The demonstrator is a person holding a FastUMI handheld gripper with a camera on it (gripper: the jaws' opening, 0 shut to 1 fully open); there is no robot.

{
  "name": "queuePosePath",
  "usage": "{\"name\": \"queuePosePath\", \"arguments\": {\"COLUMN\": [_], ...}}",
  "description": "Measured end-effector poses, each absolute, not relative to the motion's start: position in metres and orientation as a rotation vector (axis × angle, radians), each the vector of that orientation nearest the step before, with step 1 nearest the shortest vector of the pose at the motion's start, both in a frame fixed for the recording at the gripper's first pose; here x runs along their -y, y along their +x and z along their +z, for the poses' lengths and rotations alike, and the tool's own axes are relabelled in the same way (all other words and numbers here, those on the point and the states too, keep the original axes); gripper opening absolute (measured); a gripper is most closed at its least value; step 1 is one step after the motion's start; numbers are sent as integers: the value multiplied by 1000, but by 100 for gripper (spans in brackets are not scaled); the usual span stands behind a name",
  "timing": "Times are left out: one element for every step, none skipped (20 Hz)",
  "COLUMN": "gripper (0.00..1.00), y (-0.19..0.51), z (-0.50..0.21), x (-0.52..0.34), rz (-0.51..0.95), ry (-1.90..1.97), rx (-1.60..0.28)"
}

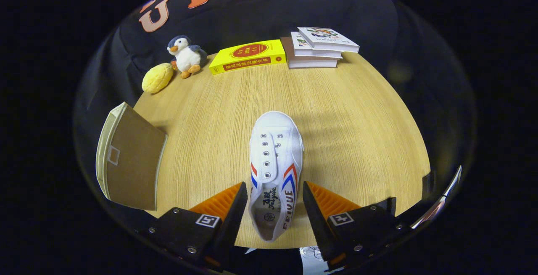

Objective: Open the storage box then place both shoes into the box .Put the left shoe in first, then the right shoe, with the right side of both shoes facing outward in a uniform manner.

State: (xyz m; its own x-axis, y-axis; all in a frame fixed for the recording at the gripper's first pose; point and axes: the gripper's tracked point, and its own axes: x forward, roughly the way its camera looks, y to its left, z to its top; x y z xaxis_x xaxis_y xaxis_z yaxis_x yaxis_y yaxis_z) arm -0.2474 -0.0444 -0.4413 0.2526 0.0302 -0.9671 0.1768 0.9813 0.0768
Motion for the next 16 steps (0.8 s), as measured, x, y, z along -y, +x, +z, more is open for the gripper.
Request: {"name": "queuePosePath", "arguments": {"gripper": [78, 75, 74, 73, 72, 70, 69, 67, 66, 63, 61, 54, 50, 44, 39, 36], "y": [-250, -253, -256, -258, -260, -263, -266, -266, -266, -264, -261, -261, -262, -262, -263, -262], "z": [-445, -449, -453, -457, -461, -467, -472, -477, -483, -483, -485, -487, -488, -490, -489, -490], "x": [47, 49, 50, 52, 53, 56, 56, 56, 56, 53, 52, 49, 47, 47, 47, 49], "rz": [-98, -96, -90, -86, -84, -86, -85, -84, -82, -67, -55, -38, -28, -36, -44, -57], "ry": [170, 156, 141, 130, 120, 113, 112, 114, 116, 138, 161, 188, 226, 264, 295, 312], "rx": [-1320, -1326, -1335, -1341, -1349, -1360, -1373, -1380, -1384, -1385, -1379, -1387, -1400, -1409, -1420, -1422]}}
